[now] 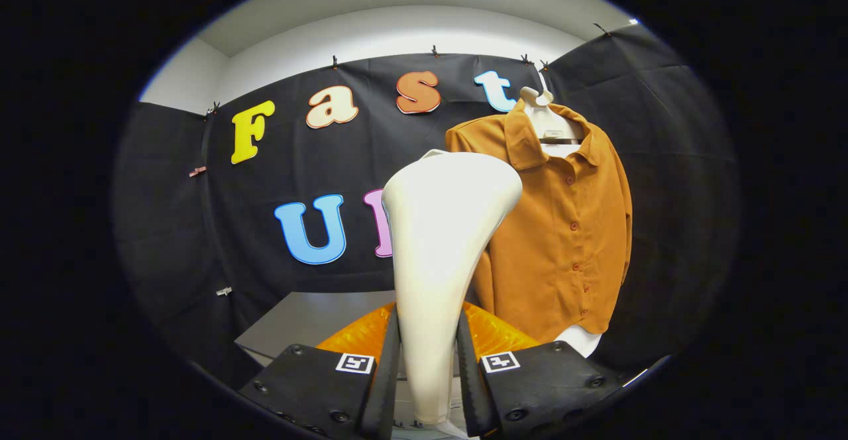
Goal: Iron the clothes twice with a garment steamer, once on the left side and once on the right side.
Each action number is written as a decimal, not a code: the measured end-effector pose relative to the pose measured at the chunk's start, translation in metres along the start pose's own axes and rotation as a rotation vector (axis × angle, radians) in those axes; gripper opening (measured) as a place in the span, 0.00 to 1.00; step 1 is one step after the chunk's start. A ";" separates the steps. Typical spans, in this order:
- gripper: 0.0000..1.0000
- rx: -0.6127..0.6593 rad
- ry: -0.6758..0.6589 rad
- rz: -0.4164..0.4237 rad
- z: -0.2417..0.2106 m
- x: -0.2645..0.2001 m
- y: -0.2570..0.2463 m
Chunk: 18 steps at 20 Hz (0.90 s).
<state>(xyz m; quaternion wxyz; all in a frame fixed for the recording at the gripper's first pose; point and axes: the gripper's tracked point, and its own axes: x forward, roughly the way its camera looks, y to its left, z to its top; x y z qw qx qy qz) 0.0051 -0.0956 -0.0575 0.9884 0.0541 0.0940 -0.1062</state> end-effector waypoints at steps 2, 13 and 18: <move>0.44 -0.008 -0.012 0.013 0.007 0.002 -0.023; 0.44 0.022 -0.024 0.128 0.018 0.050 -0.125; 0.44 0.065 -0.006 0.207 0.017 0.081 -0.143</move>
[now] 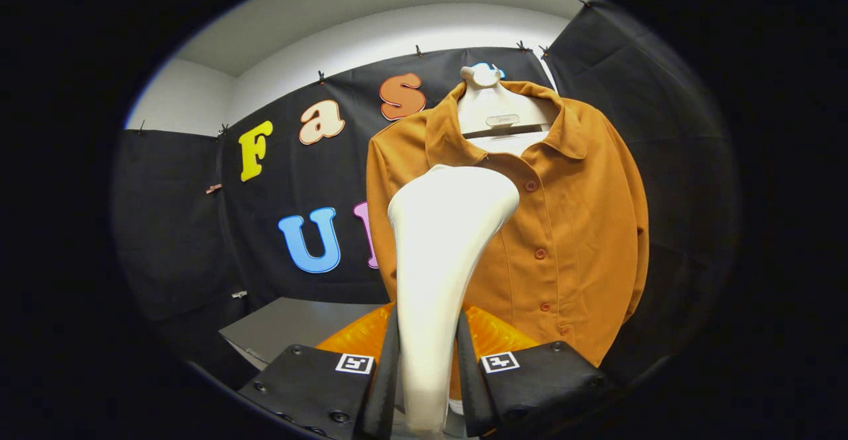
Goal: Iron the clothes twice with a garment steamer, once on the left side and once on the right side.
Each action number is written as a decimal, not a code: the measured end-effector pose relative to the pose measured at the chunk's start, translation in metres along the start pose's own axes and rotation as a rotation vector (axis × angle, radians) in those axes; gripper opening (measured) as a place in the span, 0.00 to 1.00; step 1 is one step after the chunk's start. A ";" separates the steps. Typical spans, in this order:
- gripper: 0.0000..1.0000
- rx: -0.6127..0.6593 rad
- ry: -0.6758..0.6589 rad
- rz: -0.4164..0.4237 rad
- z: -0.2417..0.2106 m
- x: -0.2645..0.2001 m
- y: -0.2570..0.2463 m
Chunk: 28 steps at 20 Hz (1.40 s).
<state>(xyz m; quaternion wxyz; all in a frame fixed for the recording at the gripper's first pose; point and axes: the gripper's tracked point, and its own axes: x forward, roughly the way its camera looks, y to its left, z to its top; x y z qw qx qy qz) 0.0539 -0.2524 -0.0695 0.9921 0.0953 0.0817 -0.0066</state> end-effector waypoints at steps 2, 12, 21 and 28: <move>0.44 0.006 0.008 0.043 -0.002 0.012 -0.004; 0.44 0.066 0.089 0.123 -0.023 0.055 -0.038; 0.44 0.112 0.215 0.148 -0.072 0.069 -0.052; 0.44 0.105 0.301 0.120 -0.113 0.066 -0.060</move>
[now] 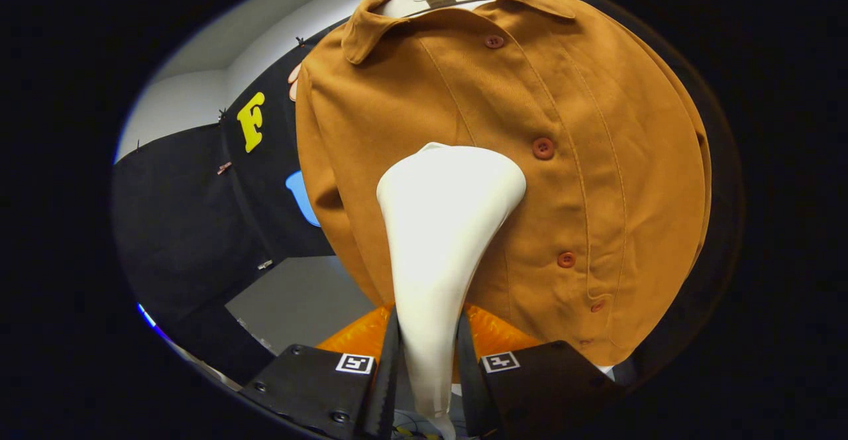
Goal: Iron the clothes twice with a garment steamer, once on the left side and once on the right side.
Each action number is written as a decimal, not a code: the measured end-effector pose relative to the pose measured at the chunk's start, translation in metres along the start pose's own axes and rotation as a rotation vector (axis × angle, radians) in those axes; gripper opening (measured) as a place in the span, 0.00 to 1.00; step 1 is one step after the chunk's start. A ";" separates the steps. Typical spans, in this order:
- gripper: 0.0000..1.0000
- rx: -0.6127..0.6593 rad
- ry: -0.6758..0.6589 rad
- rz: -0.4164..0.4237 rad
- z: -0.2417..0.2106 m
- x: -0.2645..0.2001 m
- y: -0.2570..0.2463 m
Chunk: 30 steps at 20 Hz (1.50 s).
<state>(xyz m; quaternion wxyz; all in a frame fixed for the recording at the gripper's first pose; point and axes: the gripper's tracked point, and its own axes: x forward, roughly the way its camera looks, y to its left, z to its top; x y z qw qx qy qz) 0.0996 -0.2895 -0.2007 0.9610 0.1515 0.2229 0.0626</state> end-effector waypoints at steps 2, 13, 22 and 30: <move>0.44 0.001 0.025 -0.011 -0.012 0.001 -0.003; 0.45 0.084 0.181 -0.052 -0.083 0.011 -0.030; 0.45 0.171 0.277 -0.087 -0.126 -0.001 -0.046; 0.44 0.147 0.097 -0.159 -0.050 -0.059 -0.049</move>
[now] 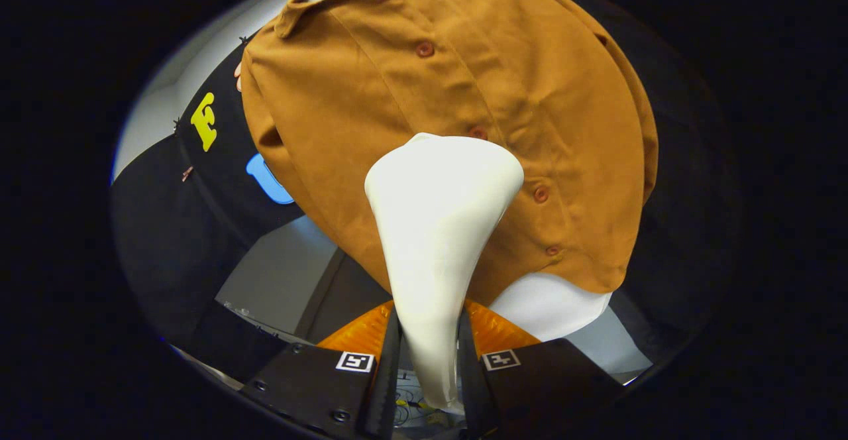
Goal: Iron the clothes twice with a garment steamer, once on the left side and once on the right side.
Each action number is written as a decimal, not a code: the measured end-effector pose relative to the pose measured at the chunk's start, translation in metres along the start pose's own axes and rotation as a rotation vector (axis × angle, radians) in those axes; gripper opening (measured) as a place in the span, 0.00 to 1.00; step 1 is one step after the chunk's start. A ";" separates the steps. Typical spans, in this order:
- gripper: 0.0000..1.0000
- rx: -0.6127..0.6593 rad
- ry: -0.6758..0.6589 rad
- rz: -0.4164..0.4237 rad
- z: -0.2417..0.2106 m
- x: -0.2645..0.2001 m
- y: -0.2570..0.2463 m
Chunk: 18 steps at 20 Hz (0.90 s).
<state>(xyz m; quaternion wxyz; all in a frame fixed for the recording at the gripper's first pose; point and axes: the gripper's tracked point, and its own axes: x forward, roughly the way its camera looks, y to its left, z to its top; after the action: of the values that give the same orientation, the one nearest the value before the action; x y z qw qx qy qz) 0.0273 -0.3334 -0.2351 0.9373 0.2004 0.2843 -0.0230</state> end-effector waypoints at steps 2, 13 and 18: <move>0.45 -0.005 -0.090 -0.008 0.042 -0.019 -0.001; 0.44 -0.060 -0.326 -0.013 0.175 -0.055 -0.033; 0.44 -0.054 -0.331 0.010 0.199 -0.042 -0.046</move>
<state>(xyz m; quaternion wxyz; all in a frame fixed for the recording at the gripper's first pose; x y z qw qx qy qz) 0.0896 -0.4558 -0.0782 0.9764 0.1700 0.1256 -0.0435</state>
